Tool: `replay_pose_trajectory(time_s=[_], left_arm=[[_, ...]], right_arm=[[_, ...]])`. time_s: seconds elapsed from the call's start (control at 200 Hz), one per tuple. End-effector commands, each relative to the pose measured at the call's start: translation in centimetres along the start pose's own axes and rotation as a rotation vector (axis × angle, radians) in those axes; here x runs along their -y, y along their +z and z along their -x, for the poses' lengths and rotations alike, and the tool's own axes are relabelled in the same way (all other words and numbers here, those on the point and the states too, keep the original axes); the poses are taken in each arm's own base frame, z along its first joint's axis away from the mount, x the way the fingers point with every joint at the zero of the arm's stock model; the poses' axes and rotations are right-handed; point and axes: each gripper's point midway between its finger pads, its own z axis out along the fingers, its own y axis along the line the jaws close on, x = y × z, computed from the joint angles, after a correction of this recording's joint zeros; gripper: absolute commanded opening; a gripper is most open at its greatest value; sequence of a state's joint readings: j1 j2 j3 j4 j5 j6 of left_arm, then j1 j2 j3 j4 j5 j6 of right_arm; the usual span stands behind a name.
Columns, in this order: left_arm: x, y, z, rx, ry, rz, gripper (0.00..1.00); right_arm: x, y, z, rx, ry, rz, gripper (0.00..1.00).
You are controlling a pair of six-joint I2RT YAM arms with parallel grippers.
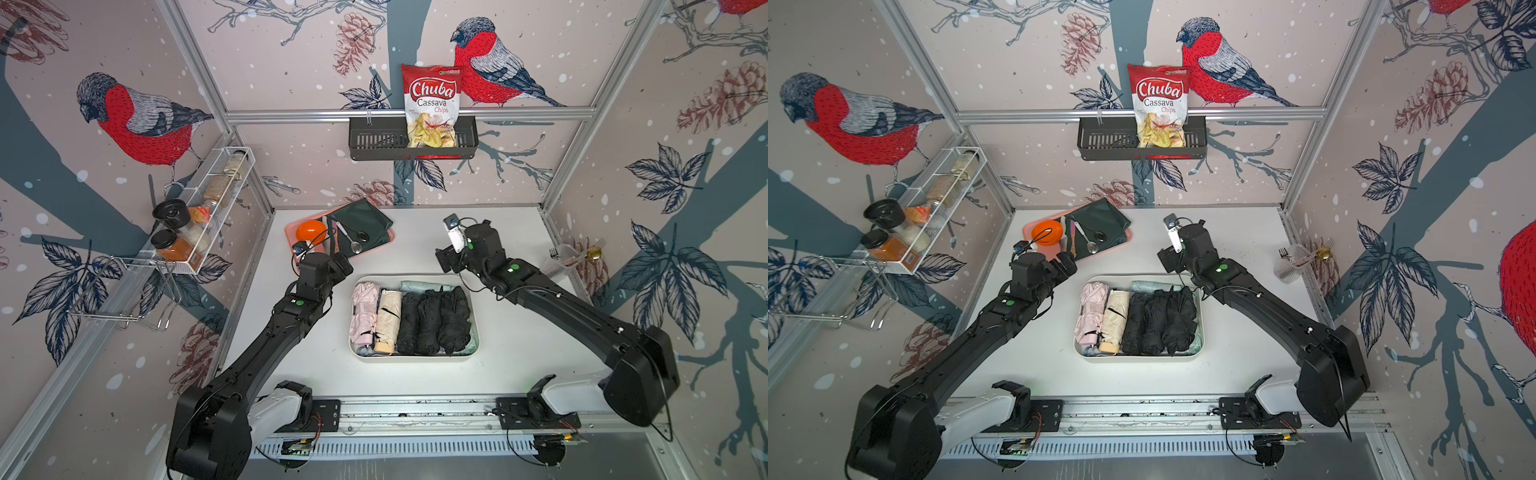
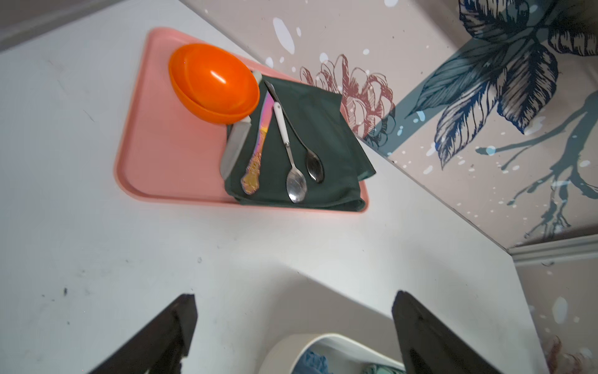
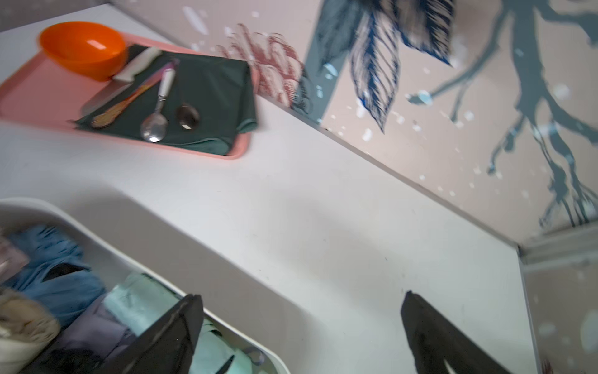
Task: Put the umbrella into the storage box
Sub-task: Place the umbrella in the storage box, then reset both arms
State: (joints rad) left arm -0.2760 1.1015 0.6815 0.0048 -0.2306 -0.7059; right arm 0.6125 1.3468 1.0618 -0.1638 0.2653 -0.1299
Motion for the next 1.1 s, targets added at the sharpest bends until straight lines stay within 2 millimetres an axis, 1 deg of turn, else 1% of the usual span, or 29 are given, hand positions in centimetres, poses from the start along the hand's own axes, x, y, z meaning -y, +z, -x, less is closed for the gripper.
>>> replay_pose_trajectory(time_s=[0.0,0.025,0.04,0.145,0.215,0.285,0.36,0.445,0.52,0.58,0.69,0.79,0.825,0.916,1.016,1.031,1.096], left_arm=[[-1.3,0.0,3.3,0.173,0.082,0.075,0.98],[-1.7,0.0,3.7,0.203,0.101,0.093,0.98],[-2.0,0.0,3.9,0.219,0.112,0.103,0.98],[-2.9,0.0,4.9,0.305,0.179,0.123,0.98],[-3.1,0.2,5.1,0.343,0.222,0.113,0.98],[-3.4,0.4,5.5,0.372,0.249,0.114,0.97],[-3.4,0.8,5.4,0.381,0.308,0.1,0.96],[-3.2,0.9,5.1,0.402,0.378,0.076,0.96],[-3.0,1.0,4.8,0.415,0.433,0.05,0.96],[-3.0,1.0,4.5,0.426,0.461,0.038,0.96],[-3.1,1.7,3.5,0.407,0.51,0.024,0.96],[-3.8,2.3,2.8,0.401,0.518,0.031,0.96],[-3.9,2.4,2.7,0.401,0.519,0.028,0.96],[-4.0,2.2,2.9,0.418,0.529,0.025,0.96],[-4.6,2.2,3.3,0.422,0.53,0.041,0.96],[-4.8,2.2,3.4,0.421,0.53,0.046,0.96],[-5.4,2.1,3.6,0.422,0.536,0.064,0.96]], right_arm=[[4.6,-0.9,-1.8,0.02,0.255,-0.15,1.0],[5.4,-0.8,-2.8,0.017,0.276,-0.174,1.0],[6.1,-1.6,-2.7,0.042,0.294,-0.192,1.0],[10.0,-3.2,-5.4,0.104,0.371,-0.327,1.0],[12.3,-4.2,-7.0,0.138,0.429,-0.403,1.0],[14.1,-4.8,-8.9,0.153,0.47,-0.436,1.0],[15.2,-5.2,-10.7,0.182,0.461,-0.473,1.0],[16.0,-5.3,-12.4,0.195,0.456,-0.505,1.0],[16.6,-4.9,-13.5,0.184,0.467,-0.513,1.0],[17.0,-4.5,-14.4,0.176,0.476,-0.514,1.0],[17.6,-3.3,-15.9,0.156,0.485,-0.499,1.0],[17.9,-2.2,-16.9,0.134,0.493,-0.488,1.0],[18.0,-1.8,-17.2,0.13,0.494,-0.488,1.0],[17.9,-1.3,-17.4,0.142,0.494,-0.479,1.0],[17.9,-1.6,-16.9,0.208,0.481,-0.475,1.0],[17.7,-1.2,-17.4,0.196,0.477,-0.469,1.0],[17.4,-1.4,-17.2,0.238,0.458,-0.464,1.0]])
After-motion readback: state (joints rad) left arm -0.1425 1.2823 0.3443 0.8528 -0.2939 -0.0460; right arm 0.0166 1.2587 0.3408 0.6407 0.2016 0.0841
